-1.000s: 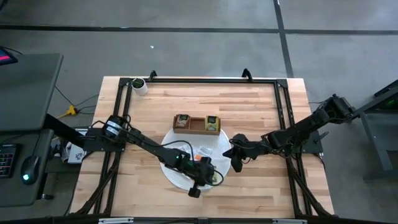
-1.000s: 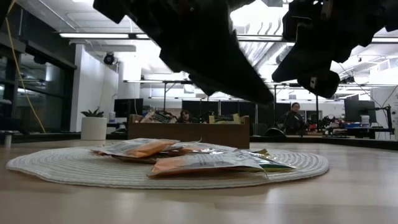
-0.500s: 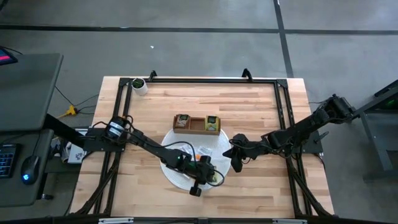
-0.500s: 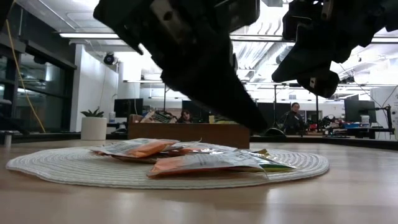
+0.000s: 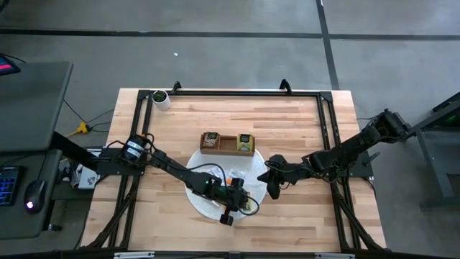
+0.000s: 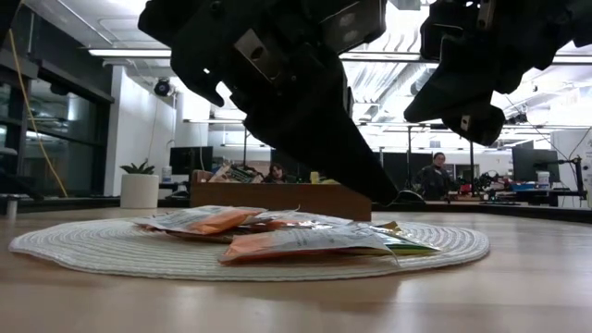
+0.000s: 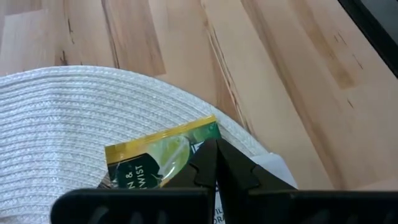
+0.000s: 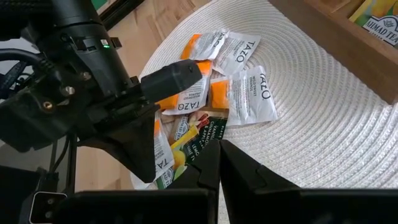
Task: Pick & Place Tea
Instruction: Put the yellow tea bag into the right section of the wooden organizer
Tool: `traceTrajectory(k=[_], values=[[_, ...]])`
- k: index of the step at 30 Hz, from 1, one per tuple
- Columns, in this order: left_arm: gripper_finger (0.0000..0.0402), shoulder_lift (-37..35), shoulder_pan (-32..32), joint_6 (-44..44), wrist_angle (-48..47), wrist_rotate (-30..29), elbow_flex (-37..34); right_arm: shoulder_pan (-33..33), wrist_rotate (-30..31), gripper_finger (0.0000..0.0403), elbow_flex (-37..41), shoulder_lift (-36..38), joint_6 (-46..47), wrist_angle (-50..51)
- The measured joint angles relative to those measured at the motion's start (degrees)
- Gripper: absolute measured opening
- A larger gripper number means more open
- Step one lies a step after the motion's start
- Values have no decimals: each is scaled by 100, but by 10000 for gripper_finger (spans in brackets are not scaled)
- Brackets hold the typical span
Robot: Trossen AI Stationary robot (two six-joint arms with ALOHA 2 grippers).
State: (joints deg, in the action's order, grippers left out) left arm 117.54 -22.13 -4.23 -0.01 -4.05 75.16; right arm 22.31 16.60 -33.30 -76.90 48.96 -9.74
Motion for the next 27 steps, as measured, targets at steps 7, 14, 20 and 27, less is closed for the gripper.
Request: traceTrajectory(k=[7, 14, 20, 27], values=[[0, 0, 2, -4, -15, 22, 0, 0, -42, 3, 0, 0, 3, -47], [0, 0, 4, 75, -13, 0, 0, 0, -37, 11, 0, 0, 5, -49], [0, 0, 4, 87, -13, -7, 0, 0, -16, 11, 1, 0, 5, -80], [0, 267, 115, 94, 70, 243, 40, 0, -2, 12, 2, 0, 5, -85]])
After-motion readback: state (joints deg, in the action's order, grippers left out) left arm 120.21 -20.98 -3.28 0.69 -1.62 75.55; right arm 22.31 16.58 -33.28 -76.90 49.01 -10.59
